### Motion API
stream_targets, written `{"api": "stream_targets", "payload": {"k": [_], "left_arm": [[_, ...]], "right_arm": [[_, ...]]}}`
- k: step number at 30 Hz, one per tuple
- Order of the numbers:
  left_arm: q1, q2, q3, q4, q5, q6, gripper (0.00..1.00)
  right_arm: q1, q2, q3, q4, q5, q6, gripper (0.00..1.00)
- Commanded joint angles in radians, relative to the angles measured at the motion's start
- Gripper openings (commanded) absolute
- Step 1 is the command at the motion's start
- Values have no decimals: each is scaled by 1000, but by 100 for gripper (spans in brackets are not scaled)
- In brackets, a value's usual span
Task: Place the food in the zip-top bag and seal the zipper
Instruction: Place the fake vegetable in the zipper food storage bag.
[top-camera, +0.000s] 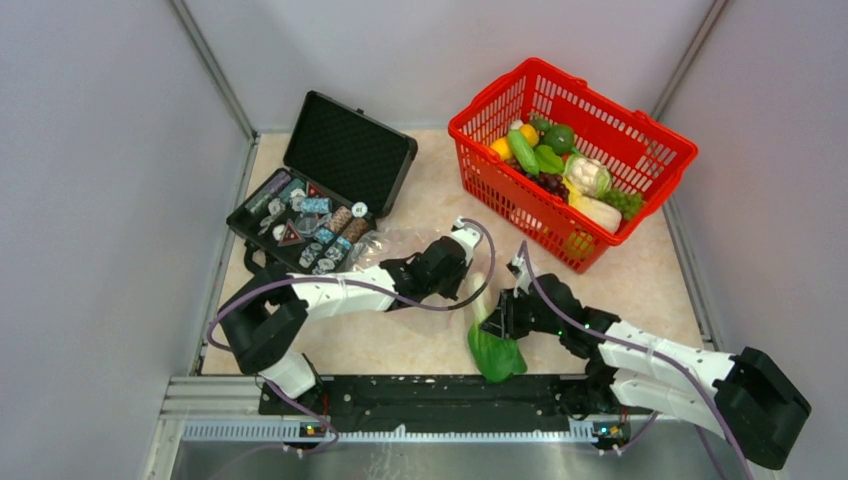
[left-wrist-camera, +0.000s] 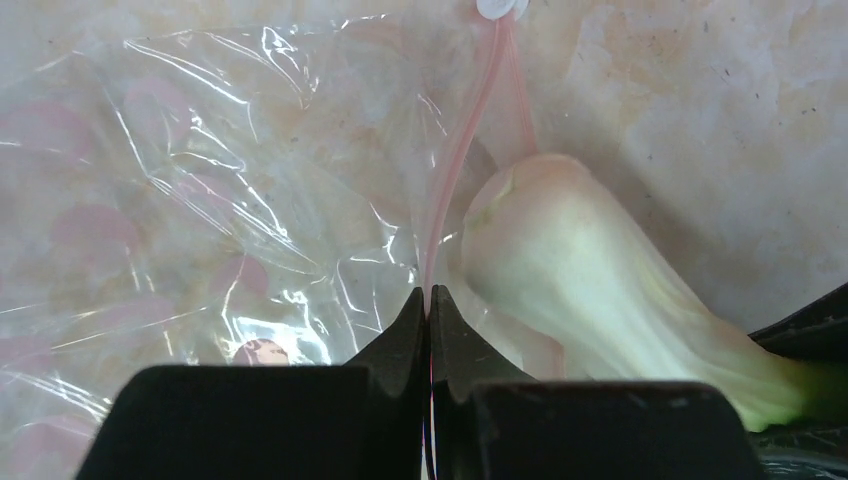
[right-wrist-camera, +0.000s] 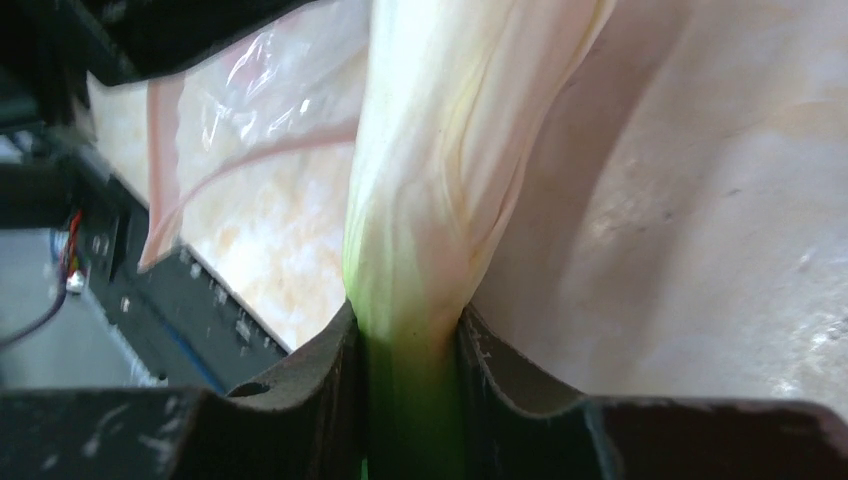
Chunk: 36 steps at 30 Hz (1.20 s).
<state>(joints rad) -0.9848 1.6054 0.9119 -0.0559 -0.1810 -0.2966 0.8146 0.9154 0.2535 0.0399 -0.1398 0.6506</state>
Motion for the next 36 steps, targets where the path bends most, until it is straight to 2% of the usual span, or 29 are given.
{"api": "stream_targets", "payload": {"k": [1,3,7,10,13,17,22,24,28,34,36], "left_arm": [[-2,-96,-20,17,-11,84,0],[-2,-134,-32,13,-5,122,0],[-7,-237,-67,10,1,201,0],[-24,-299,-94,19,9,266,0],[-71,-331,-102,34,-52,353,0],[-147,-316,-85,29,-227,432,0],[-190,-306,-77,30,-275,440,0],[-197,-312,-82,33,-252,433,0],[-212,-316,-79,19,-211,417,0],[-226,-311,-82,33,-189,411,0],[-234,-301,-76,23,-190,418,0]], "right_arm": [[-96,3,99,-84,-291,-110,10],[-128,-1,128,-97,-385,-135,6],[-129,-3,228,-163,-466,-163,6],[-131,55,297,-214,-527,-164,7],[-130,135,314,-190,-605,-110,7],[-130,212,326,-229,-571,-85,6],[-151,224,294,-170,-546,10,5],[-178,222,273,-102,-528,74,5],[-223,222,218,149,-563,239,6],[-256,277,186,373,-618,456,9],[-265,302,144,547,-651,572,9]]}}
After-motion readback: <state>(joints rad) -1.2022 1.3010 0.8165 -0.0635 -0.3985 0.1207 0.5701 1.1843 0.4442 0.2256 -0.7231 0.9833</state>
